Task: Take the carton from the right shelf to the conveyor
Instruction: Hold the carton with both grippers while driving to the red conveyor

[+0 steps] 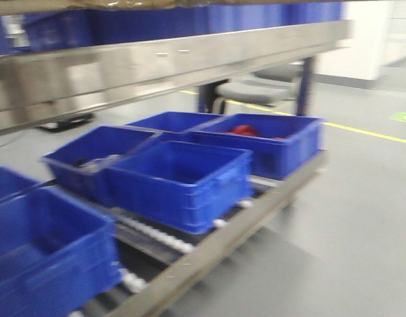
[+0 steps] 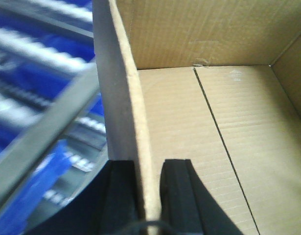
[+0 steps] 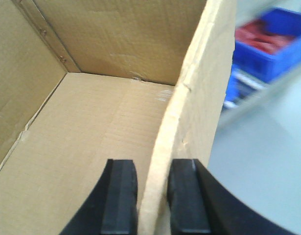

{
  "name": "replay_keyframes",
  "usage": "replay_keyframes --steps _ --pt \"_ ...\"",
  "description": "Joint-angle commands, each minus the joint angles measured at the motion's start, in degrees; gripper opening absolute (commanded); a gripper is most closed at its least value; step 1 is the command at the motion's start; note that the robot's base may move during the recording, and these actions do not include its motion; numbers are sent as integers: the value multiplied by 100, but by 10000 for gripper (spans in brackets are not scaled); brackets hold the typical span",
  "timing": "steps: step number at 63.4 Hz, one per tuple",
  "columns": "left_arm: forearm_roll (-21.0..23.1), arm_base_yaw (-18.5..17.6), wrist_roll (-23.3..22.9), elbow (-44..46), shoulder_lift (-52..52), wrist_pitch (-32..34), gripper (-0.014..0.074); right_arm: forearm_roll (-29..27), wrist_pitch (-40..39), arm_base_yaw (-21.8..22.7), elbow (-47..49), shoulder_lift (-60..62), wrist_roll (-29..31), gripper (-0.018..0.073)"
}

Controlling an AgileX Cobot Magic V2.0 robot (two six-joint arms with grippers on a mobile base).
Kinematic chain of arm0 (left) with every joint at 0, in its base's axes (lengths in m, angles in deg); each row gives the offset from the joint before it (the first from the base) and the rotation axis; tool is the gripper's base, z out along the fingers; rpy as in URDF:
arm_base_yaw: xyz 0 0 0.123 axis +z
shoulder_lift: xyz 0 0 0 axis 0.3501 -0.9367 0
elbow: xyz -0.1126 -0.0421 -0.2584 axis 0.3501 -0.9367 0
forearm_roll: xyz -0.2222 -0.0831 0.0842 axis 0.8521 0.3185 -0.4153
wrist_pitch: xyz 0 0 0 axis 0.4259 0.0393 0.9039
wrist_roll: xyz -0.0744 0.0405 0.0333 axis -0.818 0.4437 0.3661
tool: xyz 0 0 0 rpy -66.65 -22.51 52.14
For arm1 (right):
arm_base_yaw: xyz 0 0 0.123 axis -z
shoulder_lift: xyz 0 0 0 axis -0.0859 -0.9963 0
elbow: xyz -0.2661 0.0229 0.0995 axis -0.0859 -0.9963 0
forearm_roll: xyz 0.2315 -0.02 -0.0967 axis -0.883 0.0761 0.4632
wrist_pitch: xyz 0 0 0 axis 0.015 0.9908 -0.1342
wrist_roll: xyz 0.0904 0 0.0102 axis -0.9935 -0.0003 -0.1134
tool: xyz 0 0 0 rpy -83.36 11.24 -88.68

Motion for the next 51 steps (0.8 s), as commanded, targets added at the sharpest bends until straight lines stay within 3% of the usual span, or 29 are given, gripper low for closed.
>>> replay_keyframes --steps 1,51 --pt "194 -44 22 70 67 281 -9 -174 -322 -1 83 87 145 -68" --pt "194 -44 22 70 67 281 -9 -174 -322 -1 83 87 145 -68"
